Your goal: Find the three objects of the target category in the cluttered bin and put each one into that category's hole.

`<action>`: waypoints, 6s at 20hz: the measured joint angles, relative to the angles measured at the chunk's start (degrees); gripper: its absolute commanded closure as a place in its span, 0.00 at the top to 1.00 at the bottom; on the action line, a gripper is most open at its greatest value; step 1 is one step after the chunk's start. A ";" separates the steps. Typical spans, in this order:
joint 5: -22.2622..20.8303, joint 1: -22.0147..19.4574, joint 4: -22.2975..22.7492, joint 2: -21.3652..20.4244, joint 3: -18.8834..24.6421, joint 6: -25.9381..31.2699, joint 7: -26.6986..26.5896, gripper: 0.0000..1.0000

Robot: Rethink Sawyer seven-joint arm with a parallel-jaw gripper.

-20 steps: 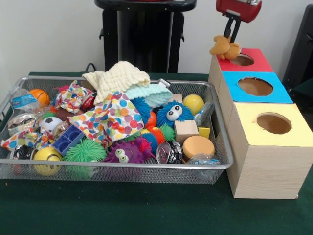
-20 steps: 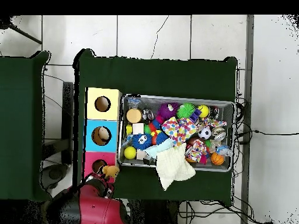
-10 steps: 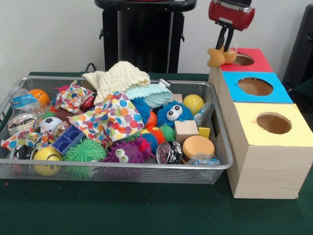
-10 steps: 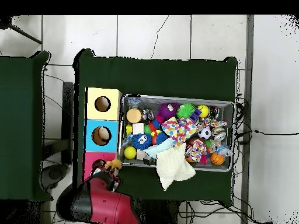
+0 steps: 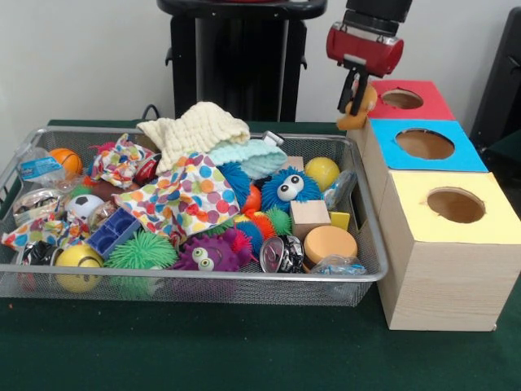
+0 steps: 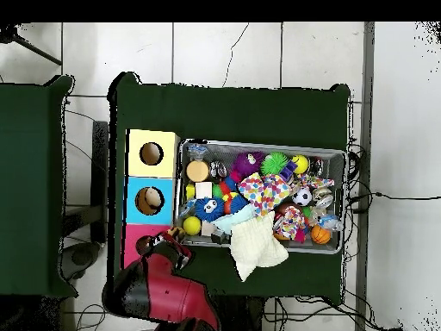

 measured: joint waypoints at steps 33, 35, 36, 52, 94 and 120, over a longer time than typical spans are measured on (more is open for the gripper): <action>-0.05 2.37 0.12 -3.50 -1.94 8.34 0.00 0.00; -0.05 4.05 -0.12 -5.82 -3.10 13.82 0.00 0.00; -0.06 4.87 -0.26 -6.96 -3.57 16.65 0.00 0.00; -0.09 9.97 -2.51 -12.73 -6.28 29.53 0.00 0.00; 3.31 14.42 -4.28 -1.60 -7.69 17.12 0.00 0.00; 7.49 18.70 -10.39 4.63 -11.14 17.13 0.00 0.00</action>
